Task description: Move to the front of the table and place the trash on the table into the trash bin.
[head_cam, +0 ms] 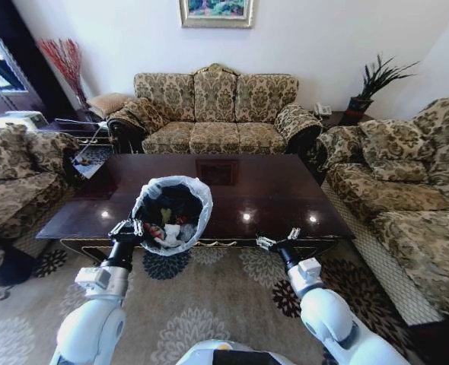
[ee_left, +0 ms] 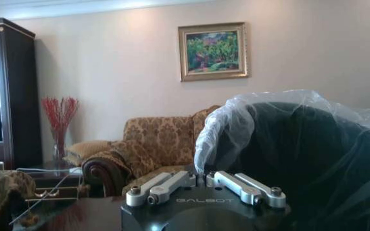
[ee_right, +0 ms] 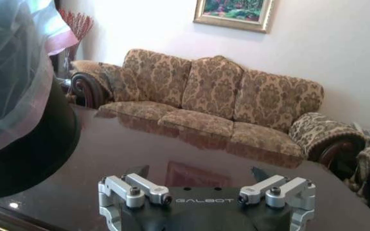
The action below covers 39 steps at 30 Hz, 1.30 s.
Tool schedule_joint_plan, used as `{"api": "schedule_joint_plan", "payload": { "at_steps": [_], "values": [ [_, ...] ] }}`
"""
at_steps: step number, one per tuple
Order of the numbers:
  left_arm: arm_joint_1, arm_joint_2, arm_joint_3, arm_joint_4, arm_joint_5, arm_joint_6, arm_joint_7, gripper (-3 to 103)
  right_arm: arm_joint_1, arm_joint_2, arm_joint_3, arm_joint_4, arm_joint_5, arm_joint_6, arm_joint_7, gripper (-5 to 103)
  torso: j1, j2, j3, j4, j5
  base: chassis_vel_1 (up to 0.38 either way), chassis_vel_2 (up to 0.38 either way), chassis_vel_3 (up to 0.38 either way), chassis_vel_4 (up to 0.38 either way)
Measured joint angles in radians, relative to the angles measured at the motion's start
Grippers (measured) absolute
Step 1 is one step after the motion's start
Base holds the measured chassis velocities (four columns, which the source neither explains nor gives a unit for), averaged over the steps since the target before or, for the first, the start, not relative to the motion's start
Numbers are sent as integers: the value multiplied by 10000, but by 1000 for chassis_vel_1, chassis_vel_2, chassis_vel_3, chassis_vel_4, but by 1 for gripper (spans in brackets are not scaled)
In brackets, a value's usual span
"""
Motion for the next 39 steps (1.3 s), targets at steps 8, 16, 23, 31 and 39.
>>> {"api": "schedule_joint_plan", "payload": {
  "at_steps": [8,16,23,31,39],
  "values": [
    [-133,127,-8,155,-85,39,-5,3,16,-41,-77,-100,-82,-15,-227,100,7,6,6,1,-1,166,158,-165,-171],
    [-257,220,-14,265,-189,139,-20,3,74,-114,-135,-106,-134,-342,-111,100,8,13,9,0,-6,278,270,-295,-263],
    [-357,296,7,380,-196,180,-49,3,198,-118,-217,-183,-134,-459,-143,100,10,14,11,4,-11,270,162,-260,-133],
    [-382,283,6,446,-224,180,-34,3,566,-121,-533,-500,-17,-189,-155,100,12,17,12,-4,1,149,-141,-168,129],
    [-222,128,-213,366,-303,334,-161,3,727,-152,-581,-672,220,108,-27,100,-2,26,6,0,-1,131,-121,-146,133]
  ]
}}
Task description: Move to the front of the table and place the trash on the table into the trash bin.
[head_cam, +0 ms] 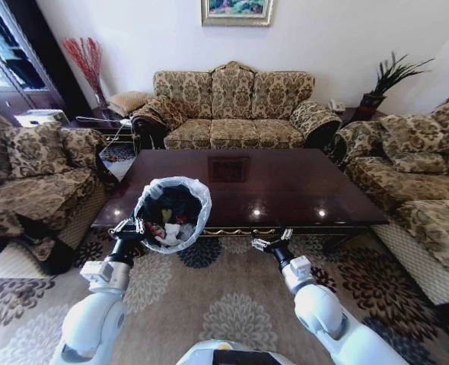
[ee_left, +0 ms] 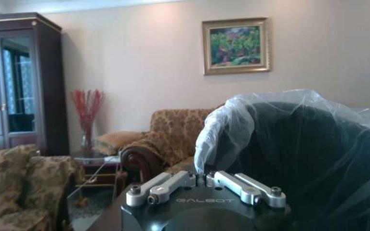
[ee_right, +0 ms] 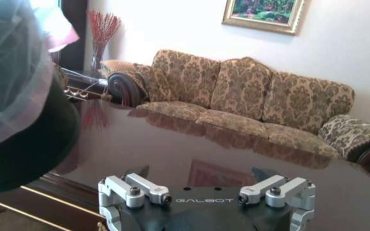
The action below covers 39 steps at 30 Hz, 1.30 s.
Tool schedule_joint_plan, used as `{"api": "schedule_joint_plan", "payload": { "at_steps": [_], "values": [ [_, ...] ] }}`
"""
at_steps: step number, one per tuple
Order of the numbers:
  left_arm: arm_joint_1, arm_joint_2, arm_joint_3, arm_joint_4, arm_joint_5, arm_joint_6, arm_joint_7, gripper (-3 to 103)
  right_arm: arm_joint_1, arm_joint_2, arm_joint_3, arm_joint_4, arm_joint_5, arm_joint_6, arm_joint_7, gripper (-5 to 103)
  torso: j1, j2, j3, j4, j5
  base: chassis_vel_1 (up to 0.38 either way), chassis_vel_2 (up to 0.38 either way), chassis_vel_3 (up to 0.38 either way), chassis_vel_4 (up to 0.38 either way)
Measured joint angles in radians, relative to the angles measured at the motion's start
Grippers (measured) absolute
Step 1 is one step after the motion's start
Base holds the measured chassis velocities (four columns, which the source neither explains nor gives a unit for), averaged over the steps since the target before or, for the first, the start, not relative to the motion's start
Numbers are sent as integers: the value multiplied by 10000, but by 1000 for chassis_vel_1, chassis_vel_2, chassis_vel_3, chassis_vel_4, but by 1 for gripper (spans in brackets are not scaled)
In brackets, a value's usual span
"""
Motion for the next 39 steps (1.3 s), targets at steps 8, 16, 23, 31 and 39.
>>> {"api": "schedule_joint_plan", "payload": {
  "at_steps": [8,16,23,31,39],
  "values": [
    [704,-420,-1127,-733,-287,564,-78,3,-395,129,296,48,-171,128,142,100,20,-8,9,4,0,10,0,-6,8],
    [1182,-415,-2170,58,-778,274,49,3,-639,437,584,73,-265,200,157,100,8,-5,4,2,0,0,0,0,0],
    [1394,-464,-2878,2382,-1267,-603,327,3,-606,644,665,-192,-338,372,143,100,12,-7,7,3,-4,0,0,0,0],
    [786,-502,-1968,4905,-1425,-807,335,3,-413,787,557,-329,-339,403,218,100,11,-6,7,-1,-3,0,0,0,0],
    [118,-502,-1751,7574,-1719,-1353,47,3,-173,976,532,-660,-339,629,178,100,11,-5,7,12,2,0,0,0,0]
  ]
}}
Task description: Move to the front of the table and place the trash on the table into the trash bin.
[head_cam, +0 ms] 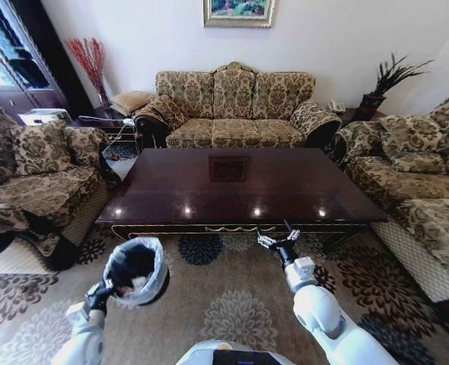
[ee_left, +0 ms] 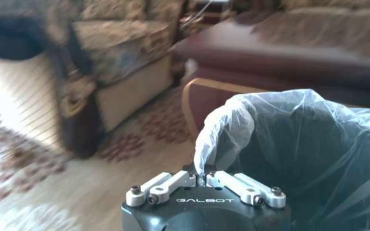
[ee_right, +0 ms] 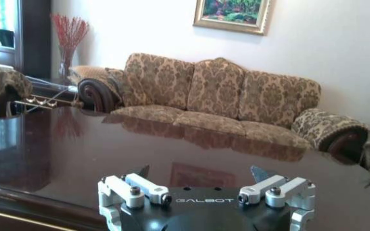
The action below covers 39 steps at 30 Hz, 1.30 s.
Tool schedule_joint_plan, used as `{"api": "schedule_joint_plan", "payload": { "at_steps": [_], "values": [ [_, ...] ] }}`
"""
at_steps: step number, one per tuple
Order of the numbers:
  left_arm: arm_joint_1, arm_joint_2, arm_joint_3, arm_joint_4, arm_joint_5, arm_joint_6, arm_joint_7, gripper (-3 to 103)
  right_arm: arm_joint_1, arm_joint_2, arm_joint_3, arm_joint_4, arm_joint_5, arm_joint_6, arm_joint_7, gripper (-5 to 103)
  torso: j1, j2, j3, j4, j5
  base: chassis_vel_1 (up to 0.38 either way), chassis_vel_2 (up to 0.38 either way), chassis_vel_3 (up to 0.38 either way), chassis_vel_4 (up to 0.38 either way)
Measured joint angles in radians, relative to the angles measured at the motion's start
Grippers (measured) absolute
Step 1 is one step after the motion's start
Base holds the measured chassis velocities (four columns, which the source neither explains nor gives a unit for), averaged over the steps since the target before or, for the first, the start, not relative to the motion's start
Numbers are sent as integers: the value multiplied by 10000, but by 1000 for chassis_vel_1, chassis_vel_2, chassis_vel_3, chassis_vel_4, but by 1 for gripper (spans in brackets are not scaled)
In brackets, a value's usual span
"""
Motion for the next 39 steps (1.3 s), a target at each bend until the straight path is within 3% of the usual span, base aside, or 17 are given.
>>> {"api": "schedule_joint_plan", "payload": {
  "at_steps": [3,6,14,18,25,30,37,39],
  "values": [
    [-780,107,64,1417,-154,-401,-80,3,-106,100,218,-137,-1,167,-69,100,0,0,0,-12,-7,0,0,0,0],
    [-1201,167,101,1922,-357,-455,-51,3,-127,109,332,-173,-1,206,-88,100,0,0,0,-19,-4,0,0,0,0],
    [-2134,52,297,3306,-236,-502,42,3,-104,87,525,-198,64,232,-46,100,1,1,0,-11,0,0,0,0,0],
    [-2866,30,362,5071,128,-1250,75,3,-243,31,834,-171,148,321,-54,100,1,0,1,-8,-6,0,0,0,0],
    [-3737,163,361,6939,201,-1725,221,3,-405,35,1142,-235,190,463,-166,100,1,1,1,-13,-2,0,0,0,0],
    [-4054,163,350,7683,241,-1759,252,3,-422,0,1276,-230,296,488,-187,100,1,1,1,-11,-3,0,0,0,0],
    [-4118,84,345,7767,180,-1771,317,2,-436,-115,1424,-238,393,506,-306,100,1,1,0,-11,-2,0,0,0,0],
    [-4134,63,340,7763,86,-1825,396,7,-431,-145,1433,-241,420,507,-349,100,1,1,-1,-14,1,0,0,0,0]
  ]
}}
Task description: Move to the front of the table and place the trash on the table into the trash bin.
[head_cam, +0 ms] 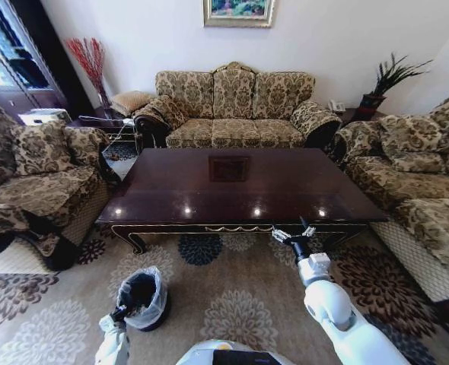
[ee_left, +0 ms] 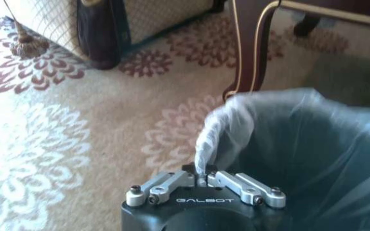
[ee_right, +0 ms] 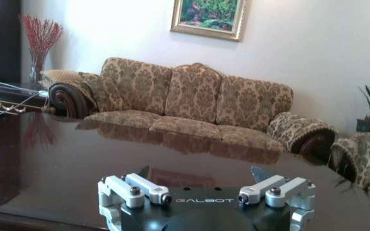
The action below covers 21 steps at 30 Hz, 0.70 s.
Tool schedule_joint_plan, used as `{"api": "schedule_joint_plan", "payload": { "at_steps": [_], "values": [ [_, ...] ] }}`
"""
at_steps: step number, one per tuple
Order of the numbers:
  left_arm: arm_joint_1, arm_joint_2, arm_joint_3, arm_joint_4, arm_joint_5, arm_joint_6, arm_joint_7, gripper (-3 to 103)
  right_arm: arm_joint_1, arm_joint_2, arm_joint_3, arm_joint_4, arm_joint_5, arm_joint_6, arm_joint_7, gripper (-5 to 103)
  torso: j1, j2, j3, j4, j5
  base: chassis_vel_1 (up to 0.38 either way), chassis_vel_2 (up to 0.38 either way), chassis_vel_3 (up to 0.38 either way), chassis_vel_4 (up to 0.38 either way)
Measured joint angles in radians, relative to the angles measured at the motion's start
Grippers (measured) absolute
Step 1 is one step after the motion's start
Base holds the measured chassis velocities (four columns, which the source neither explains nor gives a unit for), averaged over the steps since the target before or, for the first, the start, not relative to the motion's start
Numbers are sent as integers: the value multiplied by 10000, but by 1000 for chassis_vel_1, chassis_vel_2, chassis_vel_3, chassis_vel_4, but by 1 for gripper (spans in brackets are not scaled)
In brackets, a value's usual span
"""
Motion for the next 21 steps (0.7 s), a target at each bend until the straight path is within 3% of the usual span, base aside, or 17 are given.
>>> {"api": "schedule_joint_plan", "payload": {
  "at_steps": [4,6,8,11,12,14,15,19,21],
  "values": [
    [139,-57,-27,-178,-153,-41,233,28,78,-52,-24,6,66,0,-18,100,0,0,0,3,-5,0,0,0,0],
    [169,-61,-35,-212,-186,-35,240,28,90,-55,-38,13,71,-1,-19,100,0,0,0,1,-3,0,0,0,0],
    [215,-61,-44,-259,-231,-30,243,34,98,-61,-52,22,73,-2,-19,100,0,0,0,1,-2,0,0,0,0],
    [485,-21,-56,-661,-396,-4,250,50,98,-65,-72,61,74,-6,-19,100,0,0,0,3,-3,0,0,0,0],
    [485,-21,-56,-661,-396,-4,250,50,98,-65,-72,61,74,-6,-19,100,0,0,0,3,-3,0,0,0,0],
    [806,-12,-77,-1401,-484,80,248,61,90,-64,-73,105,74,-9,-19,100,0,0,0,2,-6,0,0,0,0],
    [806,-12,-77,-1401,-484,80,248,61,90,-64,-73,105,74,-9,-19,100,0,0,0,2,-6,0,0,0,0],
    [1747,-38,-333,-4048,-308,104,81,82,81,-120,-62,275,111,-78,-7,100,0,0,0,-1,-2,0,0,0,0],
    [1873,-36,-382,-4380,-240,50,89,82,81,-138,-51,308,127,-95,-6,100,0,0,0,-1,-2,0,0,0,0]
  ]
}}
